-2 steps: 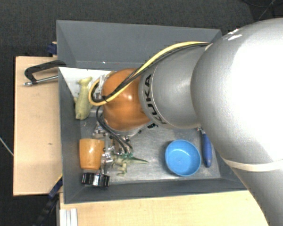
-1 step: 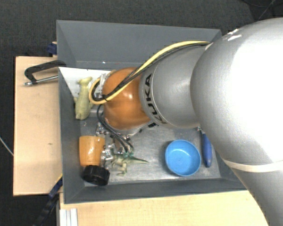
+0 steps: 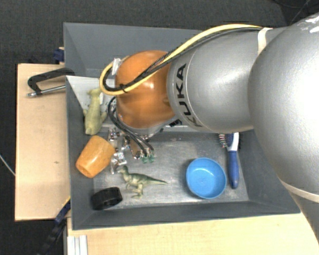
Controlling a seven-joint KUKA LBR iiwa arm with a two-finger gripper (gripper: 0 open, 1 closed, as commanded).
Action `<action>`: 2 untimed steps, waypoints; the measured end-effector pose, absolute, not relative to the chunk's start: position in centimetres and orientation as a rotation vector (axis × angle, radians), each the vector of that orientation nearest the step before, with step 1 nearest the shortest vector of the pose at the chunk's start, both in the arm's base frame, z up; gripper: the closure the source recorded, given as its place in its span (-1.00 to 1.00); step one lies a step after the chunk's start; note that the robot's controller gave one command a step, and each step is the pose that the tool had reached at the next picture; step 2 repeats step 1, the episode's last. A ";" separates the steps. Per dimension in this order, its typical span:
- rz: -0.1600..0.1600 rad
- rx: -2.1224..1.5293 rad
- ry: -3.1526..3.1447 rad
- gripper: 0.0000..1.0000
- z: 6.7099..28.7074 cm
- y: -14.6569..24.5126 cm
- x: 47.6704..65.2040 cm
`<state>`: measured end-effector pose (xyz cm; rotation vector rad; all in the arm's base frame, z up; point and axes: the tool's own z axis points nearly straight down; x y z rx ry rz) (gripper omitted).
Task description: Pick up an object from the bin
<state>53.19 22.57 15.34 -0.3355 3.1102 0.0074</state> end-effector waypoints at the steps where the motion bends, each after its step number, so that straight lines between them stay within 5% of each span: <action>1: 0.008 -0.277 3.115 1.00 23.5 22.1 53.7; 2: 0.008 -0.277 3.115 1.00 23.5 22.1 53.7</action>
Offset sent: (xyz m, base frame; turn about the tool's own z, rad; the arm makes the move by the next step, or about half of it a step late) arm 0.0029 -0.0061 0.0755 0.0390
